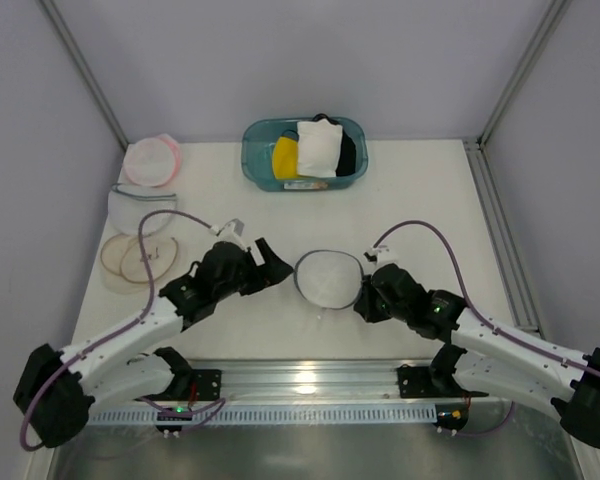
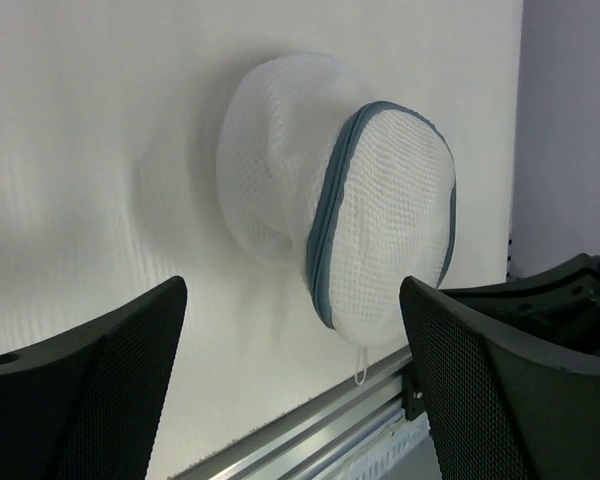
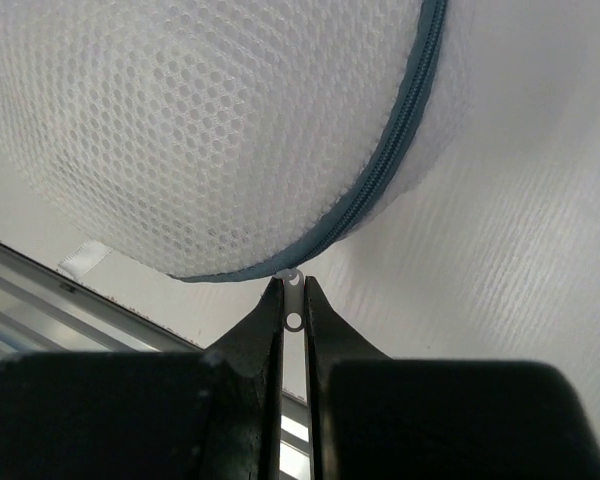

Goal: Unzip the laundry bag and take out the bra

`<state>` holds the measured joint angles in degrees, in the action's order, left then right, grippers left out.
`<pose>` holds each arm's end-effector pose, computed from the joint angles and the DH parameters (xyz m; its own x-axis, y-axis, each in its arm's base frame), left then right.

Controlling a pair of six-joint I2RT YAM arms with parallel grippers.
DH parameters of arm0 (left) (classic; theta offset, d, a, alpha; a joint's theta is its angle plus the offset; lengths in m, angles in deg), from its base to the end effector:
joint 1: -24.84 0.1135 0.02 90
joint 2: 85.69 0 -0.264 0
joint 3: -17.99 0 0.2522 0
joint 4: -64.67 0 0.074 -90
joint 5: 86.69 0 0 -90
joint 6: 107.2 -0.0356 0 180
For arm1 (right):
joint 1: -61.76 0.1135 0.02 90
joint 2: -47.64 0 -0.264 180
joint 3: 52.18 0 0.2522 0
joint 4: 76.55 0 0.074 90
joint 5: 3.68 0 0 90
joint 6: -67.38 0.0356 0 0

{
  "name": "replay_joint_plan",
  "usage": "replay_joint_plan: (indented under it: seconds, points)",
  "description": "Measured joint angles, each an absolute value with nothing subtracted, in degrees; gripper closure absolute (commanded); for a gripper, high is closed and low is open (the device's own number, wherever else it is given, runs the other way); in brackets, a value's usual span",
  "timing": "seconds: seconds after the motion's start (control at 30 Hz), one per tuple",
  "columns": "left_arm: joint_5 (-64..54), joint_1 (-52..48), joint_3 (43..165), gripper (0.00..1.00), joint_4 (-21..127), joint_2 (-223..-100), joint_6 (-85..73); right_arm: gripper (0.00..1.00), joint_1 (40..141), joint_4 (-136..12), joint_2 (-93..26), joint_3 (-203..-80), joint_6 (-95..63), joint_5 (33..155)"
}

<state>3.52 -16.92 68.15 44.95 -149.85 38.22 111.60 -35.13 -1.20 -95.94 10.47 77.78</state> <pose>0.1797 -0.1603 0.2292 -0.7815 -0.4060 -0.4737 0.0358 0.7289 -0.6837 0.1154 0.1285 0.2107 -0.7686 -0.0736 -0.6355 -0.3226 0.9024 0.2856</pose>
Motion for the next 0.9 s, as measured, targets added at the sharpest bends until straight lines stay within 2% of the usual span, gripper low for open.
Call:
replay_joint_plan:
  seconds: [0.17,0.33,0.57,0.9]
  points:
    - [7.9,-18.1,61.6,0.09,37.7,-130.4,45.9,0.96,111.5,-42.8,-2.4,-94.2,10.8,85.3]
    - [7.5,-20.5,54.7,0.07,37.4,-122.1,54.4,0.96,111.6,-60.1,-6.1,-88.8,15.1,99.9]
    - [5.2,-21.8,49.2,0.07,45.2,-127.6,62.5,0.96,112.3,-74.3,-13.5,-88.3,18.3,108.0]
    - [5.8,-22.8,49.3,0.11,62.3,-135.8,67.7,0.96,112.8,-79.0,-15.3,-88.3,18.8,109.5]
